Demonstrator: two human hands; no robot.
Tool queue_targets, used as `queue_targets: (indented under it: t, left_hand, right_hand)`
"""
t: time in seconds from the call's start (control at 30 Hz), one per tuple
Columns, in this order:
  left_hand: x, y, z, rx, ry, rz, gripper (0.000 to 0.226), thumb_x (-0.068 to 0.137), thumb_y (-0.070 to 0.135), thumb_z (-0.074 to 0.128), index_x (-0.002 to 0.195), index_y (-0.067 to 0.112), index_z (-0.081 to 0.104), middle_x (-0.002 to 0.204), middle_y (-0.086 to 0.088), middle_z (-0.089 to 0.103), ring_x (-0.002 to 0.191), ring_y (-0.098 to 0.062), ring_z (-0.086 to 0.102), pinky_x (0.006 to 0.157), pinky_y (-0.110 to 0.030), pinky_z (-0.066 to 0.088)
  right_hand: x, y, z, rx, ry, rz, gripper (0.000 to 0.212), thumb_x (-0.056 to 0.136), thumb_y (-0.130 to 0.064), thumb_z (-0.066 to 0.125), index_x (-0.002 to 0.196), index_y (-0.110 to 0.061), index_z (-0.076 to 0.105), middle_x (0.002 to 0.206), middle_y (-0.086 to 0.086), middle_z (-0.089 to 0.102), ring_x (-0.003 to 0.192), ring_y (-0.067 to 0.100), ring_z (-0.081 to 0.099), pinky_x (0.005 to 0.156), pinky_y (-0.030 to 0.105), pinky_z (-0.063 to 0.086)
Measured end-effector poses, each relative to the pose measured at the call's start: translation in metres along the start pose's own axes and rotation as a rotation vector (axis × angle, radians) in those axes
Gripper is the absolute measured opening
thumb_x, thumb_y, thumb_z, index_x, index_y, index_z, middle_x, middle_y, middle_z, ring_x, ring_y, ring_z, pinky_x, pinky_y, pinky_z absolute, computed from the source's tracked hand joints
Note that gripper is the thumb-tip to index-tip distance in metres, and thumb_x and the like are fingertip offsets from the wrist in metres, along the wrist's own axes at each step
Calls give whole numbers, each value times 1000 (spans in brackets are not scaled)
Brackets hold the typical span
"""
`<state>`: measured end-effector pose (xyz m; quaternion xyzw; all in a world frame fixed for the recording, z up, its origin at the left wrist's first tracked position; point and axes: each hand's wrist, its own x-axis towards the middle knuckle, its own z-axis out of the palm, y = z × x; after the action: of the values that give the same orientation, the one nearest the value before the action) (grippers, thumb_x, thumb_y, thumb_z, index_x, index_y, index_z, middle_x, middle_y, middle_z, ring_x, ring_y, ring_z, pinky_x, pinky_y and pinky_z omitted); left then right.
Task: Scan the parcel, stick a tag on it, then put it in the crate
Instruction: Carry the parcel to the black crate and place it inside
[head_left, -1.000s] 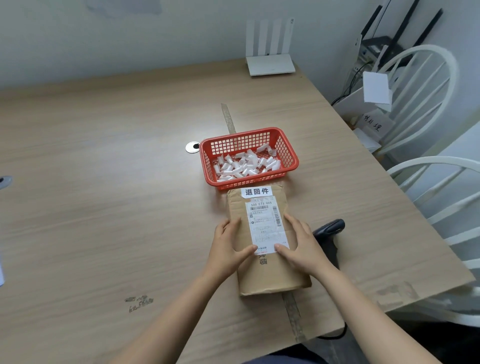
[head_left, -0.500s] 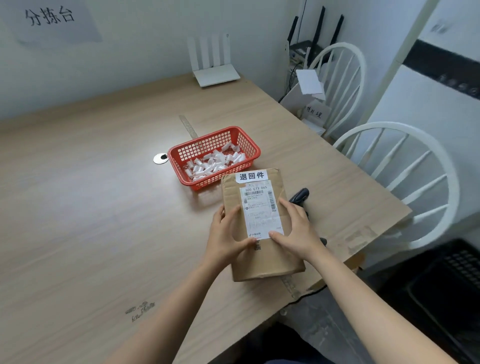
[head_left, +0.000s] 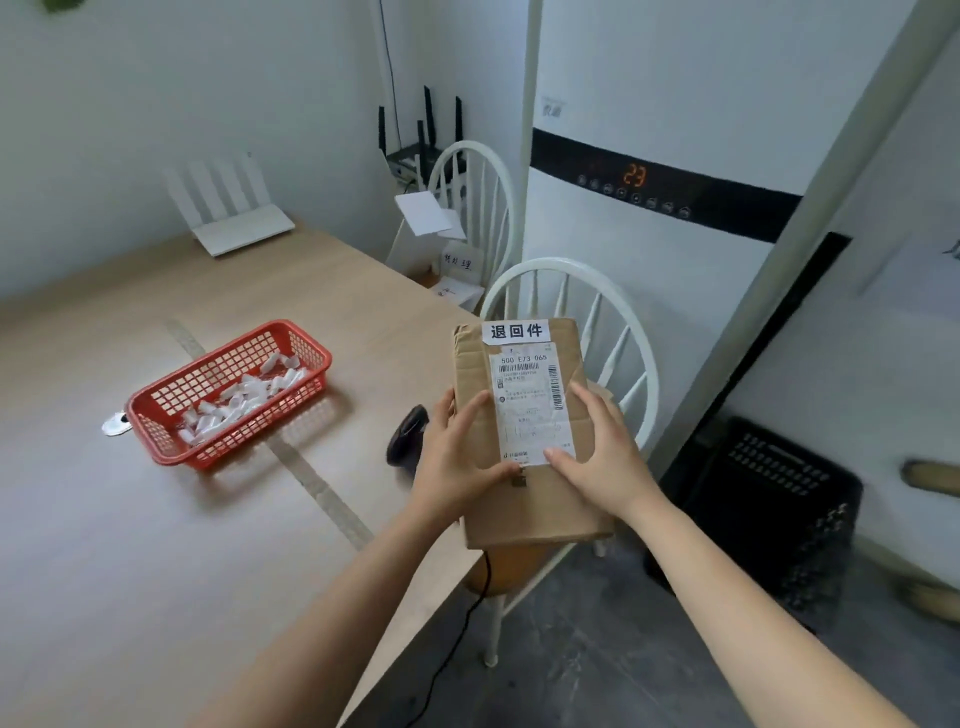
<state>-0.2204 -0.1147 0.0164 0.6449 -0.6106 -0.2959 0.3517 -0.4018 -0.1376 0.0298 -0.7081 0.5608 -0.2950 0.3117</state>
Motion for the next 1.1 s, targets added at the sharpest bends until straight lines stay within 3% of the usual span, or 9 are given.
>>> queue_targets:
  t: [0.1,0.33,0.43,0.63,0.9,1.1]
  left_hand:
    - [14,38,55,-22,-57,51,84,66,35,78,136,35,33,155,-5,11,143,-18,11,114,-34,19]
    - [45,117,182,-71,-196,175,83,65,35,78,135,32,35,152,-3,13,137,-11,16,116,-42,24]
    - [59,147,226,-24,-267,232,82,65,38,77,135,34,34,153,-3,14,140,-21,20,115,-45,27]
    - [97,186,304,-3,-451,313,83,64,33,79,135,29,36,152,-5,19,138,-23,24,112,-44,31]
    - [171,187,427,85,-701,314,85,66,30,78,137,26,32,154,-8,16,141,-25,19,115,-42,25]
    - [218,135,547,154,-784,281,84,70,28,76,139,25,29,154,-9,19,144,-28,11,116,-44,20]
  right_hand:
    - [-5,41,-52,5,59,47,78,77,-22,69,140,-23,24,146,6,28,135,20,29,107,30,25]
    - [-22,131,-160,-20,192,161,76,77,-19,67,140,-20,23,144,7,28,133,19,29,102,22,21]
    - [-31,164,-197,-15,260,226,76,78,-18,66,140,-20,23,145,7,27,134,18,27,101,21,19]
    - [-34,229,-247,28,359,365,77,78,-18,66,140,-20,21,147,5,26,136,16,23,104,23,20]
    - [3,344,-264,71,418,605,78,79,-17,66,142,-18,19,150,7,23,137,20,24,107,31,24]
    - [39,477,-241,77,403,711,77,80,-17,64,142,-19,19,151,7,23,136,22,26,107,32,26]
